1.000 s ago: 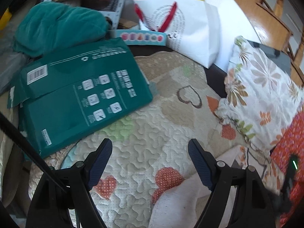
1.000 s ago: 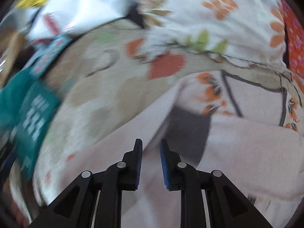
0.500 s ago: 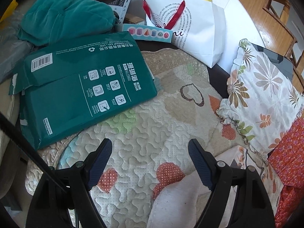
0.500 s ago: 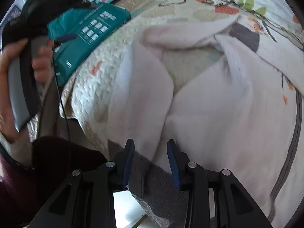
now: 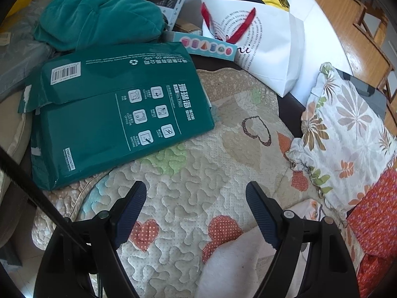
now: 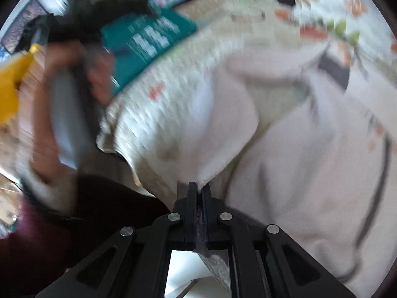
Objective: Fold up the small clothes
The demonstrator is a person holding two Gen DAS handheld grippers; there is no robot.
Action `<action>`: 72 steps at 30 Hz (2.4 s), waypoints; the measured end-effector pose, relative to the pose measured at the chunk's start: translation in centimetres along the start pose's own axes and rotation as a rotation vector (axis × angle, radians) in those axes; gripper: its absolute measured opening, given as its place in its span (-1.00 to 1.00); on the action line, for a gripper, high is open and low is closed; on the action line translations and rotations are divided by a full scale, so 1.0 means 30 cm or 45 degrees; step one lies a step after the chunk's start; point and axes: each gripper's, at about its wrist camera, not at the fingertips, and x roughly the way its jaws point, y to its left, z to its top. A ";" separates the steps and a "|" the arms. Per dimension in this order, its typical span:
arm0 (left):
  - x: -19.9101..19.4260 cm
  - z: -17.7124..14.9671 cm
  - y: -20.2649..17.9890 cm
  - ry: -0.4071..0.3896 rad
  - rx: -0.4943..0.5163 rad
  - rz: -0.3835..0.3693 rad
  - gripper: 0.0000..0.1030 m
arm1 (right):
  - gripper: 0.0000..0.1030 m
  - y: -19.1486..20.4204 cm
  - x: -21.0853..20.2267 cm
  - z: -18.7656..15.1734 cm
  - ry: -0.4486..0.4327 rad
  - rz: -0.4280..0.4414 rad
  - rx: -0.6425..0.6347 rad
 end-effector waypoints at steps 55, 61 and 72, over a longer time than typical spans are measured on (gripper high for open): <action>0.198 -0.148 -0.391 0.264 0.282 -0.049 0.58 | -0.99 -0.899 0.430 0.954 -0.083 -0.537 0.279; 0.204 -0.133 -0.366 0.259 0.251 -0.032 0.58 | -0.97 -0.829 0.394 0.920 -0.068 -0.535 0.246; 0.165 -0.112 -0.284 0.258 0.166 -0.061 0.58 | 0.10 -0.582 0.159 0.331 -0.046 -0.101 0.291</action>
